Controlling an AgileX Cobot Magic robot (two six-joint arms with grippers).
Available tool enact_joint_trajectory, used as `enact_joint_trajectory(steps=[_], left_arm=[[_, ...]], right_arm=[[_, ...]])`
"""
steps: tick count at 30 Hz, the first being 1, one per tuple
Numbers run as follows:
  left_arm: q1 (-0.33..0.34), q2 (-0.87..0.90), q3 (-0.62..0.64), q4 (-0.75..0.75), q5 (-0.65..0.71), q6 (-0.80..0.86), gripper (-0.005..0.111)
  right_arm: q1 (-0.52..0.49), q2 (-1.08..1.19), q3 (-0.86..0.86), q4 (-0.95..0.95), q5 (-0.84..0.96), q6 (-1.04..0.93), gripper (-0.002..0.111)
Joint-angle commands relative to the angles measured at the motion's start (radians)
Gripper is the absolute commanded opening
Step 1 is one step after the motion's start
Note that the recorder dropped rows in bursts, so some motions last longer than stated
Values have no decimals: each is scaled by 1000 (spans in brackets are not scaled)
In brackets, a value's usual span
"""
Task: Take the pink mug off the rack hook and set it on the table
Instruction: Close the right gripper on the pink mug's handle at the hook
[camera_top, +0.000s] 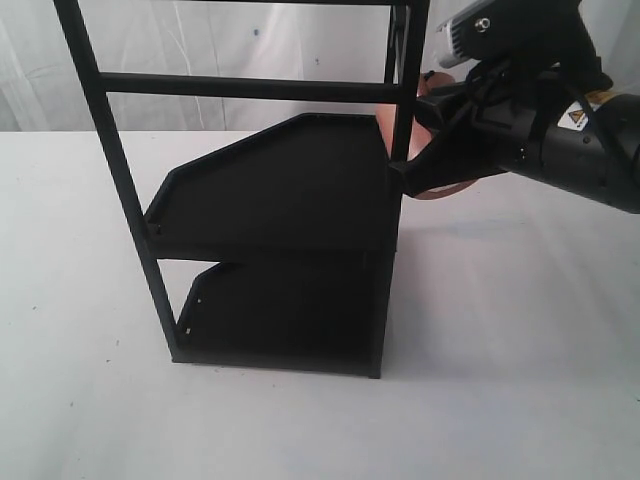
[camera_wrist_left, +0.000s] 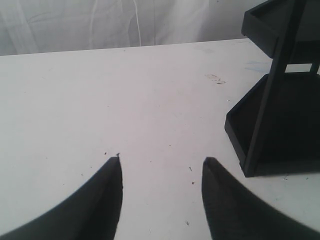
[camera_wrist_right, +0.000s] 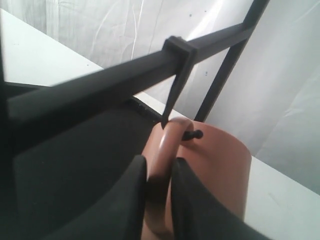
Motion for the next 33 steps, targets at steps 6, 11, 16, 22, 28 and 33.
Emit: enact_joint_trajectory(steps=[6,11,16,22,28,33], left_arm=[[2,-5,4,-9,5,-2,53],[2,-5,4,-9,5,-2,53],[2,-5,4,-9,5,-2,53],[2,-5,4,-9,5,-2,53],[2,-5,4,-9,5,-2,53],[2,-5,4,-9,5,-2,53]], right_arm=[[3,0,-5,-16,-17,-4,17],[3,0,-5,-18,-23,-4,35],[3,2,-5,-18,-55,-4,34],[3,42,-5,-18,-59,-4,34],[3,57,-6,-18,-82,-4,34],[3,57,-22,-18,-82,-4,29]])
